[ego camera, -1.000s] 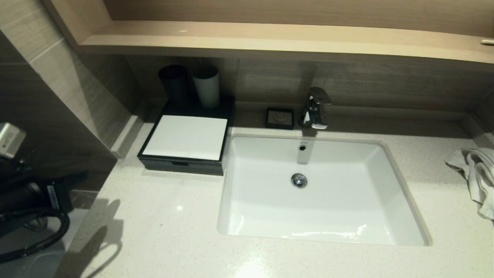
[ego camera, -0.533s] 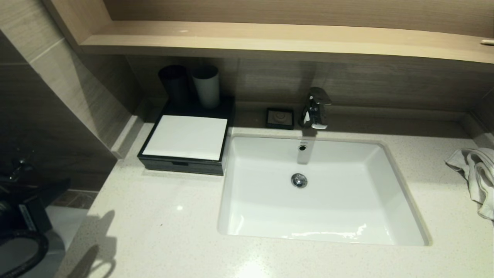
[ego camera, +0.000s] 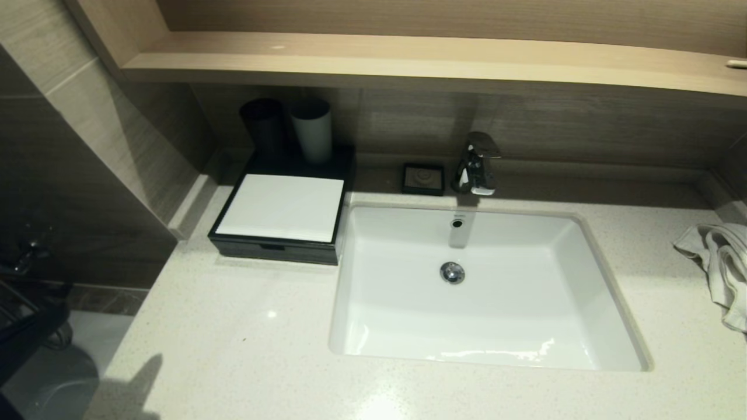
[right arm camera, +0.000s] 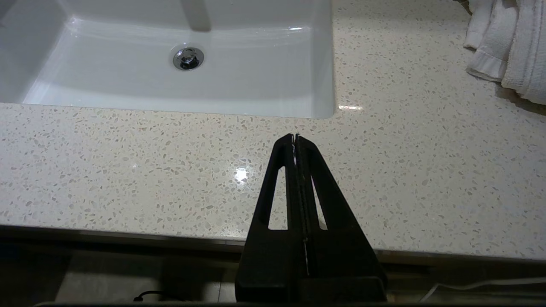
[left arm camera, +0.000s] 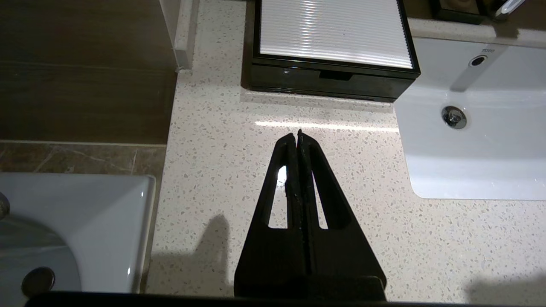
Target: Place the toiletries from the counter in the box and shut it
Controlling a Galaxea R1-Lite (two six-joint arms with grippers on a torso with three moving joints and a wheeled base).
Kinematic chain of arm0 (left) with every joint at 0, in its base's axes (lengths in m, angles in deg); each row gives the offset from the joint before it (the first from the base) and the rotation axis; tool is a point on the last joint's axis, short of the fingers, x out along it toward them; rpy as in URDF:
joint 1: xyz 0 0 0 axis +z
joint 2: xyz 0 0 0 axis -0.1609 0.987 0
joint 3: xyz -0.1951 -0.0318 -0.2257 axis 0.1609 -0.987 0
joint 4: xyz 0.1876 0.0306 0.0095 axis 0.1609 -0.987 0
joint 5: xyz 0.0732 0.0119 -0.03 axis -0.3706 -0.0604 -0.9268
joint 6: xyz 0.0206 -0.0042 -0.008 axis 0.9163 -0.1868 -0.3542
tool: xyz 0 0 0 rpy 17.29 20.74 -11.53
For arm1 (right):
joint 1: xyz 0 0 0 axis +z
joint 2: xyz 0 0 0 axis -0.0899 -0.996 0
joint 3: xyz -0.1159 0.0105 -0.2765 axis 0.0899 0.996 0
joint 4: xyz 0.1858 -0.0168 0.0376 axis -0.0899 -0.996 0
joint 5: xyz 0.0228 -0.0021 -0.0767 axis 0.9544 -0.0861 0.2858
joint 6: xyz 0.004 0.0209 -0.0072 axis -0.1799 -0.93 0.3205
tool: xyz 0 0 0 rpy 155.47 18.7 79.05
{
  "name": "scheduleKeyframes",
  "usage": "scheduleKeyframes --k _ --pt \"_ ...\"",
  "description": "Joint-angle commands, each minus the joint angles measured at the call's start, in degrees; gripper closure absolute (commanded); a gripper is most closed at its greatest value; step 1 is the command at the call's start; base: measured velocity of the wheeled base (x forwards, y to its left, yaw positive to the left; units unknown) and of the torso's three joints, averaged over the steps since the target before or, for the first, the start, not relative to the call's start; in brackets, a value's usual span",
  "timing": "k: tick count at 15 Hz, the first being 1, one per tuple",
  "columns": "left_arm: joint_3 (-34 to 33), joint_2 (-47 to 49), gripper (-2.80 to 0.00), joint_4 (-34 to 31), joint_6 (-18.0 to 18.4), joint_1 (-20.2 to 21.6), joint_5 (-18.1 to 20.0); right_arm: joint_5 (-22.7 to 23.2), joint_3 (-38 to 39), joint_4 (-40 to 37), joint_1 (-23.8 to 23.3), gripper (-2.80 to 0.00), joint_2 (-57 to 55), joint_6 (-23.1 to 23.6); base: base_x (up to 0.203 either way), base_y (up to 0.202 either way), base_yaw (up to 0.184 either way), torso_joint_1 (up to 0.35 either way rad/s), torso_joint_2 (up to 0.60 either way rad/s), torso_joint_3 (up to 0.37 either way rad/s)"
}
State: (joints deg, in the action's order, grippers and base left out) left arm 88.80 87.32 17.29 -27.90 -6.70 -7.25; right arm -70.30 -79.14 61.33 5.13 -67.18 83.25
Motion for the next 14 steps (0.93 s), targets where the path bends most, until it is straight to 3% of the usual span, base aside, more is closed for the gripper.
scheduleKeyframes --k 1,5,14 --pt "-0.35 -6.69 0.0 -1.81 -0.04 -0.06 0.45 0.02 0.0 0.01 -0.03 0.0 0.0 0.04 0.0 0.0 0.0 0.0 0.0 0.0" --pt "0.0 -15.8 0.0 -9.36 -0.04 -0.1 2.08 0.02 0.0 0.01 -0.06 0.0 0.0 0.04 0.0 0.0 0.0 0.0 0.0 0.0" --pt "-0.43 -27.48 0.0 -16.65 0.05 -1.19 2.12 0.02 0.0 0.01 -0.05 0.0 0.0 0.04 0.0 0.0 0.0 0.0 0.0 0.0"
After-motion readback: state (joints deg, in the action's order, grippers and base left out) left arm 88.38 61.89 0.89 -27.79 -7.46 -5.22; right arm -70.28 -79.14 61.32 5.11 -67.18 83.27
